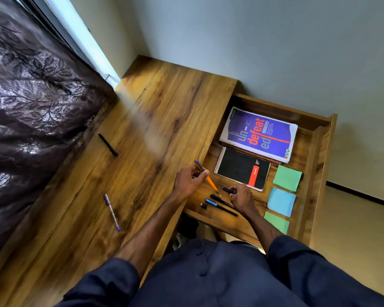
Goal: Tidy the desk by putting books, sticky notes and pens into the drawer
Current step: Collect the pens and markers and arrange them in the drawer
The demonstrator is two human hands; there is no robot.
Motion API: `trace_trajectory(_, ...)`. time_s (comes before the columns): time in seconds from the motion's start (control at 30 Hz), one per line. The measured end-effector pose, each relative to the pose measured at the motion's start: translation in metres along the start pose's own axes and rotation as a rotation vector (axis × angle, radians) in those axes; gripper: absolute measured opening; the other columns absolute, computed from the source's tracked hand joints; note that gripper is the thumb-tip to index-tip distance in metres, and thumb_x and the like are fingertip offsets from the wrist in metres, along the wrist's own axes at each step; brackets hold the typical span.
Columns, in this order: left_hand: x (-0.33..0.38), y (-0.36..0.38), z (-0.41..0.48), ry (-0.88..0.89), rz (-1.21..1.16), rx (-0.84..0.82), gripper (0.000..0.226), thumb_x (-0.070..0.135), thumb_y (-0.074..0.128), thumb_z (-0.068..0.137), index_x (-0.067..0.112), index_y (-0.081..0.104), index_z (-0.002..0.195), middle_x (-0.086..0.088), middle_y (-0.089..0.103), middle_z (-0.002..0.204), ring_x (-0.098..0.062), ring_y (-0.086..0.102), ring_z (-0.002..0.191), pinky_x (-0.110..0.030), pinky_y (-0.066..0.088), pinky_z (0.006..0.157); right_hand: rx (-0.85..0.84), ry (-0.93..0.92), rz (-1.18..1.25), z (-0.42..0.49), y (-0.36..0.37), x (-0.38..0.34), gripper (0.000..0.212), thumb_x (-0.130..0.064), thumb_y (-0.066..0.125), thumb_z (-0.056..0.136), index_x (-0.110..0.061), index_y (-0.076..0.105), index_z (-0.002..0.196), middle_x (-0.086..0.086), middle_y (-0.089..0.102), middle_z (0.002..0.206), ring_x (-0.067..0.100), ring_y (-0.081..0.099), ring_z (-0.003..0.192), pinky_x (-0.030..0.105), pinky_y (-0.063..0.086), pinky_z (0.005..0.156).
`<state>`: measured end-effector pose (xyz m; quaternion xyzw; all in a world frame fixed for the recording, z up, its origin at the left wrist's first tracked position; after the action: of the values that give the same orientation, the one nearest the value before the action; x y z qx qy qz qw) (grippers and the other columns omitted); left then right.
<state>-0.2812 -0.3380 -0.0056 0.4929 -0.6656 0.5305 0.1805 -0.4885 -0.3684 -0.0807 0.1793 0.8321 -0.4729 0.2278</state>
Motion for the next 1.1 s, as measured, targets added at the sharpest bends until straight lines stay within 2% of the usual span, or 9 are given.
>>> trace_trajectory(0.1, -0.003, 0.006, 0.002, -0.025, 0.007, -0.019, 0.024, 0.04, 0.069, 0.093, 0.017, 0.074, 0.097, 0.002, 0.076, 0.091, -0.013, 0.072, 0.088, -0.039, 0.062, 0.08, -0.066, -0.029, -0.036, 0.005, 0.006, -0.003, 0.027, -0.006, 0.059, 0.096, -0.009, 0.075, 0.118, 0.01, 0.072, 0.12, 0.023, 0.066, 0.111, 0.037, 0.056, 0.096)
trace_trajectory(0.23, -0.006, 0.01, 0.002, -0.039, 0.02, -0.018, 0.023, 0.042, 0.068, 0.093, 0.019, 0.073, 0.094, 0.004, 0.075, 0.088, -0.01, 0.071, 0.086, -0.036, 0.06, 0.08, -0.152, 0.003, -0.083, 0.011, 0.014, -0.004, 0.024, -0.011, 0.059, 0.098, -0.011, 0.076, 0.115, 0.008, 0.073, 0.114, 0.023, 0.068, 0.104, 0.039, 0.058, 0.091)
trace_trajectory(0.37, -0.006, 0.012, -0.001, -0.021, -0.01, -0.018, 0.012, 0.04, 0.069, 0.092, 0.03, 0.069, 0.086, 0.01, 0.075, 0.079, -0.002, 0.069, 0.074, -0.035, 0.062, 0.074, -0.163, -0.007, -0.139, 0.012, 0.016, 0.002, 0.023, -0.017, 0.06, 0.099, -0.015, 0.076, 0.116, 0.006, 0.072, 0.111, 0.02, 0.067, 0.098, 0.025, 0.052, 0.075)
trace_trajectory(0.53, -0.007, 0.011, -0.003, -0.03, -0.015, -0.011, 0.012, 0.039, 0.069, 0.093, 0.032, 0.067, 0.083, 0.011, 0.074, 0.077, -0.003, 0.068, 0.074, -0.037, 0.062, 0.076, -0.139, -0.002, -0.158, 0.015, 0.017, 0.005, 0.025, -0.011, 0.06, 0.098, -0.013, 0.074, 0.119, 0.009, 0.069, 0.118, 0.022, 0.066, 0.105, 0.031, 0.057, 0.085)
trace_trajectory(0.7, -0.009, 0.007, -0.004, -0.047, -0.023, -0.005, 0.015, 0.039, 0.069, 0.093, 0.024, 0.071, 0.09, 0.007, 0.074, 0.082, -0.008, 0.068, 0.075, -0.04, 0.062, 0.078, 0.044, 0.082, -0.074, 0.019, 0.007, 0.013, 0.029, -0.005, 0.061, 0.096, -0.009, 0.072, 0.123, 0.013, 0.068, 0.119, 0.024, 0.066, 0.105, 0.028, 0.054, 0.082)
trace_trajectory(0.83, -0.008, 0.008, -0.005, -0.059, -0.017, -0.007, 0.014, 0.037, 0.069, 0.093, 0.025, 0.071, 0.087, 0.008, 0.073, 0.082, -0.01, 0.069, 0.078, -0.043, 0.062, 0.08, -0.029, 0.028, -0.057, 0.018, 0.01, 0.008, 0.031, -0.004, 0.063, 0.094, -0.01, 0.073, 0.122, 0.009, 0.071, 0.122, 0.023, 0.066, 0.112, 0.03, 0.054, 0.091)
trace_trajectory(0.97, -0.005, 0.01, -0.006, -0.058, -0.014, -0.03, 0.011, 0.035, 0.07, 0.093, 0.029, 0.068, 0.084, 0.008, 0.072, 0.082, -0.009, 0.067, 0.076, -0.044, 0.062, 0.081, -0.064, 0.011, -0.069, 0.015, 0.018, 0.003, 0.024, -0.008, 0.066, 0.093, -0.012, 0.075, 0.115, 0.007, 0.072, 0.118, 0.021, 0.066, 0.108, 0.028, 0.051, 0.084)
trace_trajectory(1.1, -0.003, 0.009, -0.006, -0.069, -0.008, -0.051, 0.013, 0.033, 0.069, 0.094, 0.022, 0.07, 0.087, 0.004, 0.072, 0.085, -0.011, 0.066, 0.078, -0.044, 0.061, 0.083, -0.099, 0.016, -0.088, 0.019, 0.024, 0.001, 0.023, -0.011, 0.066, 0.095, -0.012, 0.073, 0.117, 0.007, 0.07, 0.119, 0.02, 0.065, 0.107, 0.029, 0.053, 0.085)
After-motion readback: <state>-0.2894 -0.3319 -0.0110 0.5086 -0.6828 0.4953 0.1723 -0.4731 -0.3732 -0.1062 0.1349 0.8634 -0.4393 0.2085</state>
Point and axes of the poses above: each hand's wrist, its own z-axis towards the middle knuckle, its own y-axis out of the palm, x = y × z, the point moved 1 cm from there along z, towards the middle knuckle
